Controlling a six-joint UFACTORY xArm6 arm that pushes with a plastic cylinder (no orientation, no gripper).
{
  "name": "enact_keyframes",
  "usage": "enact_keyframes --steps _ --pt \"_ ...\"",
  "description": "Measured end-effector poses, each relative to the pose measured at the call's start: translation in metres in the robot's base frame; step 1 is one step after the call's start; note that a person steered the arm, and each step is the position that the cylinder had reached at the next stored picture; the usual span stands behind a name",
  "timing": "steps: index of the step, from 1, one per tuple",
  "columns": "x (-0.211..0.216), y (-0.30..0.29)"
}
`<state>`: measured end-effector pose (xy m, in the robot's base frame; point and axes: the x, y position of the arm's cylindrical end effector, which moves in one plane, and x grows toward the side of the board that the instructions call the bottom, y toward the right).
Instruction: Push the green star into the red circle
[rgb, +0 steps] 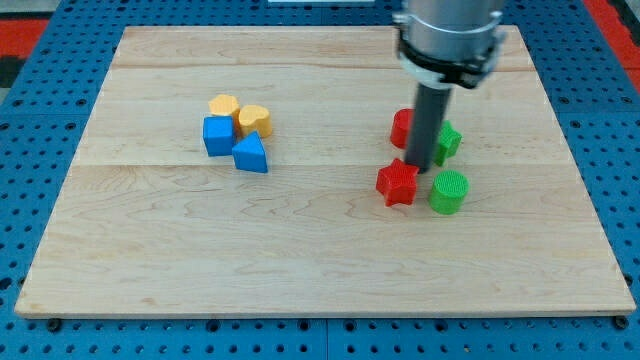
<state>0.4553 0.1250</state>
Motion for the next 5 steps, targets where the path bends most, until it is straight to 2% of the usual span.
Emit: enact_keyframes --steps 1,2,3,4,5 --pt "0.003 0.058" --pt "-0.019 0.084" --pt "-0.049 0.054" --pt "-0.079 -0.007" --pt "-0.091 -0.023"
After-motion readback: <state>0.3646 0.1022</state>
